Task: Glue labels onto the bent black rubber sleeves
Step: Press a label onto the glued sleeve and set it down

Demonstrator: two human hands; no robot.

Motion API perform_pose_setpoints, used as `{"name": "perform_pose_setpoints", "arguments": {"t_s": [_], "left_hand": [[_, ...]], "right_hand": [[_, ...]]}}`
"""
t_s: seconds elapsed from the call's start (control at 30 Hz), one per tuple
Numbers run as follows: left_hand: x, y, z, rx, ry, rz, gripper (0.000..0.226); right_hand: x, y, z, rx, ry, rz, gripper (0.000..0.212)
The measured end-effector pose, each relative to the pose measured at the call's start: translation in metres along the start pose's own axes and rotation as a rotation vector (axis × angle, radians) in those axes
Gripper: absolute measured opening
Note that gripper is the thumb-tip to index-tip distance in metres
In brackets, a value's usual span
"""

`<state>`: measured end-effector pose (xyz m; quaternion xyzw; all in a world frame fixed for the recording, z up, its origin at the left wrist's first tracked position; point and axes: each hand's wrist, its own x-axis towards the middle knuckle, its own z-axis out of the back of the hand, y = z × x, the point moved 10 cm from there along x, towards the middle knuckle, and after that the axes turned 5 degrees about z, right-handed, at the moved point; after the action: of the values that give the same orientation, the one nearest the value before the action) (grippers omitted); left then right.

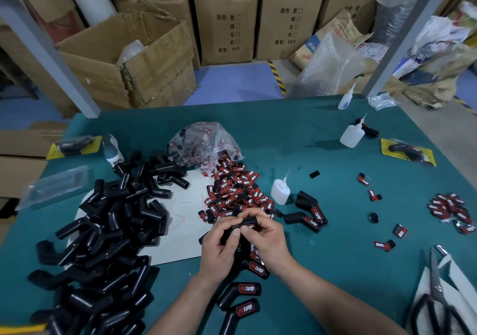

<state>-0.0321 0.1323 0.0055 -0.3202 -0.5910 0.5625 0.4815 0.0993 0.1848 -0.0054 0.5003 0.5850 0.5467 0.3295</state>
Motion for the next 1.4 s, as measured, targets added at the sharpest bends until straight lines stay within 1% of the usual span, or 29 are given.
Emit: {"name": "perform_pose_setpoints", "arguments": {"t_s": [0.17,0.3,0.43,0.63,0.77,0.87,1.07,1.2,1.3,1.4], "left_hand": [[0.001,-0.003,0.003,-0.041,-0.027,0.037,0.027],[0.001,-0.006,0.002,-0.050,-0.026,0.042,0.028],[0.000,0.000,0.004,-0.072,-0.040,0.070,0.022],[0.000,0.002,0.005,-0.063,-0.049,0.079,0.020],[0.000,0.002,0.005,-0.052,-0.054,0.071,0.021],[0.000,0.002,0.006,-0.046,-0.056,0.074,0.020],[0.000,0.001,0.009,-0.040,-0.068,0.069,0.019],[0.001,0.006,0.010,-0.044,-0.088,0.103,0.017],[0.000,0.001,0.008,-0.028,-0.073,0.056,0.018],[0.001,0.000,0.006,-0.018,-0.065,0.049,0.015]], "right_hand": [[-0.002,0.004,-0.003,-0.052,0.041,0.024,0.012],[-0.002,0.005,-0.001,-0.134,0.021,0.032,0.012],[-0.002,0.004,-0.001,-0.149,0.019,0.043,0.013],[-0.002,0.001,-0.001,-0.158,0.027,0.031,0.012],[-0.002,0.003,-0.003,-0.157,0.035,0.030,0.008],[-0.002,0.004,-0.003,-0.153,0.032,0.027,0.011],[-0.002,0.008,-0.003,-0.104,0.011,0.026,0.009],[-0.001,0.011,-0.001,-0.052,-0.008,0.036,0.016],[-0.002,0.009,-0.001,-0.073,-0.007,0.034,0.013],[-0.002,0.006,-0.001,-0.077,-0.012,0.021,0.013]]}}
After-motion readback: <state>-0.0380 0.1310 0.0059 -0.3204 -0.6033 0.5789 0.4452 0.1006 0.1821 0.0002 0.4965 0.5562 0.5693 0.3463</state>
